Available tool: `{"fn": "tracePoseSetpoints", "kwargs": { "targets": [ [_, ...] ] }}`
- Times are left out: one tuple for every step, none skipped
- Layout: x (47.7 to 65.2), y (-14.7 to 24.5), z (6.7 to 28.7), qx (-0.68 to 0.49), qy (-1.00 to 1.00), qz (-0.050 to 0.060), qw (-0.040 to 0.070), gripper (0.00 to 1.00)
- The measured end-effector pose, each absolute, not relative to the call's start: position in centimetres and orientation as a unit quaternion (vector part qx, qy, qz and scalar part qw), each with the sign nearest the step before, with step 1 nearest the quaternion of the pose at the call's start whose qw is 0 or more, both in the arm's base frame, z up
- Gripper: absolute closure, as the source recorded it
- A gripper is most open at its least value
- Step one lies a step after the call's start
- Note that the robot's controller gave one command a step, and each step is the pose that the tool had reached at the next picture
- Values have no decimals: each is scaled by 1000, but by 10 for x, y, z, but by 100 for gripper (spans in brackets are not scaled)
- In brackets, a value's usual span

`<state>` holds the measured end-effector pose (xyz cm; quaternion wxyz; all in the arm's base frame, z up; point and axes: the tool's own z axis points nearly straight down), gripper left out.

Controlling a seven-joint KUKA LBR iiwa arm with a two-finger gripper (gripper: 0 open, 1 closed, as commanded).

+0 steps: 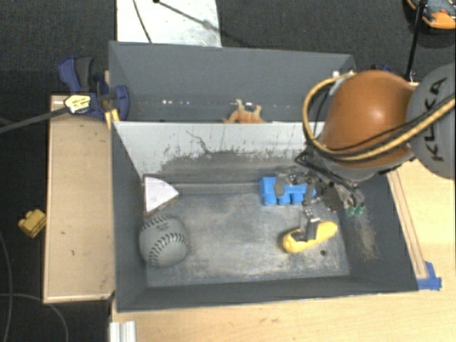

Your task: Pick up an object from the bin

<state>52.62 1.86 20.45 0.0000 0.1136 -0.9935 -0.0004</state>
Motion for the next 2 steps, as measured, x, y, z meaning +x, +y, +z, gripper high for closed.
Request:
{"fn": "tracePoseSetpoints", "kwargs": {
  "targets": [
    [513, 2, 185, 101, -995, 1, -3, 0],
    [518, -6, 153, 187, -982, 0, -1, 0]
  ]
}}
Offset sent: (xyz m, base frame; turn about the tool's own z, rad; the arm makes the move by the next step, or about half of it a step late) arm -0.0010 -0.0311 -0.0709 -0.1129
